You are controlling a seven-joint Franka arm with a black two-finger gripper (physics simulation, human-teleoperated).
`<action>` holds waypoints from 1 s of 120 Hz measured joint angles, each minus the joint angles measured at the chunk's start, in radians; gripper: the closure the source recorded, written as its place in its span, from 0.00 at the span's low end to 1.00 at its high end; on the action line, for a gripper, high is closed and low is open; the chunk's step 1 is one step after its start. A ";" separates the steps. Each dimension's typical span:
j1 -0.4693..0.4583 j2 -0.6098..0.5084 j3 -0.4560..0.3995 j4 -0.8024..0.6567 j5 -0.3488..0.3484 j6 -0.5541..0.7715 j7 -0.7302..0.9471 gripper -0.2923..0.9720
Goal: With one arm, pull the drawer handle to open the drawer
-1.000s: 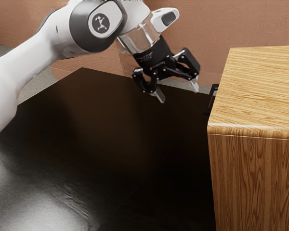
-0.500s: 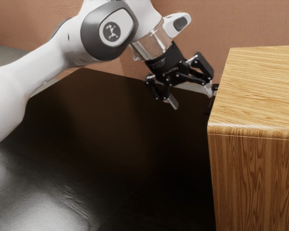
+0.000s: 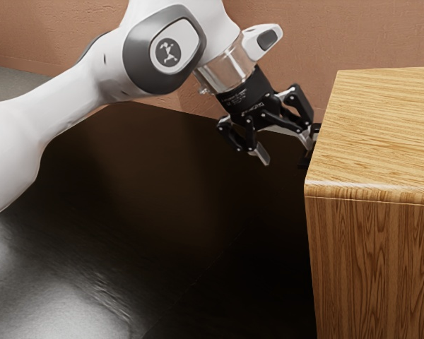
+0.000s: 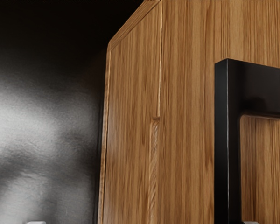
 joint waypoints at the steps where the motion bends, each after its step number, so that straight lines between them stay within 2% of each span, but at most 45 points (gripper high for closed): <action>1: 0.000 0.000 0.000 0.000 0.001 0.000 0.000 0.39; 50: 0.010 -0.003 0.022 0.002 0.048 -0.030 0.008 0.44; 120: 0.033 -0.016 0.115 0.001 0.054 -0.100 0.089 0.44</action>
